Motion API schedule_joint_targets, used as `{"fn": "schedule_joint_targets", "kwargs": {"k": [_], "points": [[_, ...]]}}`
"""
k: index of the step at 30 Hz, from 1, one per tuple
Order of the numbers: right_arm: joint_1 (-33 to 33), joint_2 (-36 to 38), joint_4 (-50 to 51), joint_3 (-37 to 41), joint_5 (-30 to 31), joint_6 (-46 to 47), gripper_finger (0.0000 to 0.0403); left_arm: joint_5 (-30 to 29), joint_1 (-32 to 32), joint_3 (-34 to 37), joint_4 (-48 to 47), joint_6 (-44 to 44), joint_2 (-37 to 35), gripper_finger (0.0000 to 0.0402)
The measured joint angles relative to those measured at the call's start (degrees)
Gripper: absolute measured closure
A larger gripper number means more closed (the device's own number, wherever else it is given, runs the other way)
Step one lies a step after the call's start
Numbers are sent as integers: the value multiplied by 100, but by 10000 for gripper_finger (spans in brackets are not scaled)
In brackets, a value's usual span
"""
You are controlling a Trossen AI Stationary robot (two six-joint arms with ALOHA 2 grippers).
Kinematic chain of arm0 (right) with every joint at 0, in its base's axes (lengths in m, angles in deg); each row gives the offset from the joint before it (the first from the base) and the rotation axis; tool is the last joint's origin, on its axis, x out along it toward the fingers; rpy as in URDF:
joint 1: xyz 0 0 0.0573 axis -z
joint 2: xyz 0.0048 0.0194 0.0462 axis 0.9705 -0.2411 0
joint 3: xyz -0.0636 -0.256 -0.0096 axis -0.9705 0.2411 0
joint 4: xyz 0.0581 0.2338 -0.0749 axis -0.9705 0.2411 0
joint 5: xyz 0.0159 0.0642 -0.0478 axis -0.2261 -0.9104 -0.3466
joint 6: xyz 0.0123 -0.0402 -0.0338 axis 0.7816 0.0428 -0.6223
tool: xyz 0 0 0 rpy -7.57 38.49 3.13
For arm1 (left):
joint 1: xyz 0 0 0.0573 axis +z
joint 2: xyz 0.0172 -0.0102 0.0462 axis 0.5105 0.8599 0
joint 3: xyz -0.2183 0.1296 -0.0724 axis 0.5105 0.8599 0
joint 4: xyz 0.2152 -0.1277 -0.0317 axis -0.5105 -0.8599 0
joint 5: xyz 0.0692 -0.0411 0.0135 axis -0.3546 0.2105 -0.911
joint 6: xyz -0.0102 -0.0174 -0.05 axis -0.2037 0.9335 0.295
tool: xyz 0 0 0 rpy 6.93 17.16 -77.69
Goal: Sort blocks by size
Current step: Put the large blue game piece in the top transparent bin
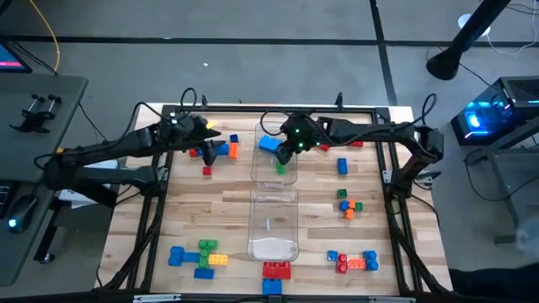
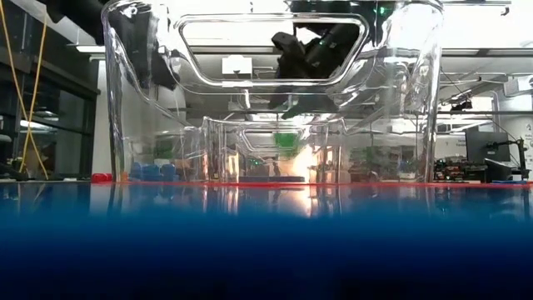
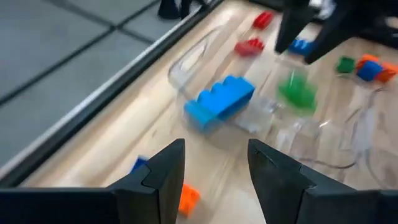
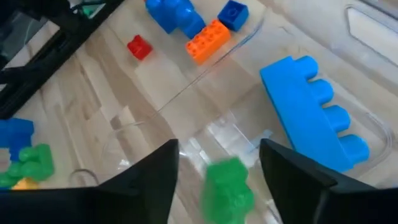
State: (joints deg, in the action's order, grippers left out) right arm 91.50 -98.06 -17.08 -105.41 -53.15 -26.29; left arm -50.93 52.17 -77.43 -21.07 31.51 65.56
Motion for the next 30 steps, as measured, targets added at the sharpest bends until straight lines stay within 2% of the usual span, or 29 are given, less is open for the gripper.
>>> {"fn": "schedule_joint_targets", "kwargs": {"k": [4,7,10,14,17,21,25,30], "points": [[131,22,-50,-24,-90,-41,154,-39,2,-25,-382,32,177,237],[265,30,-30,-231,-448,-292,150,64,86,-310,-924,-511,538,225],[385,42,-49,-545,-620,-472,150,108,297,-639,-1502,-1394,1182,211],[494,42,-34,-965,-616,-753,150,76,579,-990,-1578,-2637,2220,193],[520,46,68,-1238,-609,-789,149,72,729,-1257,-1674,-3171,2917,184],[498,49,171,-1442,-614,-955,149,506,869,-1436,-1926,-3732,3550,179],[477,51,215,-1471,-616,-980,149,630,996,-1449,-1975,-4214,3875,178],[476,51,278,-1462,-572,-937,148,371,1150,-1451,-1724,-4522,3962,178]]}}
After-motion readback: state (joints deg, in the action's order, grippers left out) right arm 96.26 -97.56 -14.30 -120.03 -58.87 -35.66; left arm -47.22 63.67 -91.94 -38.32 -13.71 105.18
